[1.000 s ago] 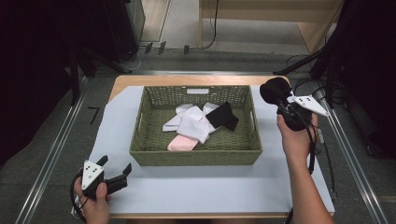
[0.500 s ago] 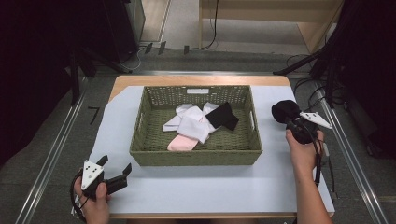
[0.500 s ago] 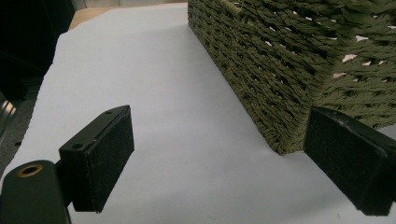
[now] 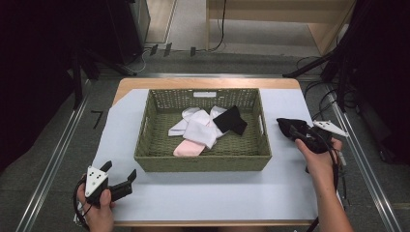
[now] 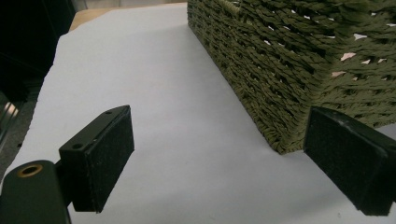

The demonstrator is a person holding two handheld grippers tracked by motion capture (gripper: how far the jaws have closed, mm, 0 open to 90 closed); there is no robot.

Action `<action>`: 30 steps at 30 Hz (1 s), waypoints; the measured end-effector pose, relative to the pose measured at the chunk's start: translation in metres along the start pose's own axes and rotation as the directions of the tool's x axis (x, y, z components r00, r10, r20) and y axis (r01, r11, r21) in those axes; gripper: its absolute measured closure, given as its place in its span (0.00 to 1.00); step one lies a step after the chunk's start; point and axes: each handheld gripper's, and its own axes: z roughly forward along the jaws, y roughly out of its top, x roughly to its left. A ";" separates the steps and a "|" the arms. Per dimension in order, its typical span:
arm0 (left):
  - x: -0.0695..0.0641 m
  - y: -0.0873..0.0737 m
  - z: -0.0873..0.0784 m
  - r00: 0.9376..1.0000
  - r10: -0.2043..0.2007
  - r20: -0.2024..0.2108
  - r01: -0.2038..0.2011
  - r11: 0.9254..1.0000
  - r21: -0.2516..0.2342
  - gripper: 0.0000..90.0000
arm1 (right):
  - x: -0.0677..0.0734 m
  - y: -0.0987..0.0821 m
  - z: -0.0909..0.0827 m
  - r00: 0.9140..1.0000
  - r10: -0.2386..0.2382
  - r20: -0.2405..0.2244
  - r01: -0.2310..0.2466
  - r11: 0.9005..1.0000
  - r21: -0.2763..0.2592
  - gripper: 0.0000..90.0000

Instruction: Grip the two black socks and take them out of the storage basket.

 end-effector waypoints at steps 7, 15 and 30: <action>0.000 0.000 0.000 1.000 0.005 -0.002 -0.006 1.000 -0.001 0.11 | 0.017 0.022 -0.019 0.998 -0.030 -0.048 0.026 0.996 -0.082 0.43; 0.000 0.000 0.000 1.000 0.006 -0.001 -0.006 1.000 -0.001 0.11 | 0.063 0.051 -0.026 0.988 -0.108 -0.114 0.089 0.983 -0.159 0.43; 0.001 0.000 0.000 1.000 0.001 0.006 -0.001 1.000 0.002 0.11 | 0.156 0.081 -0.003 0.967 -0.174 -0.184 0.138 0.972 -0.192 0.43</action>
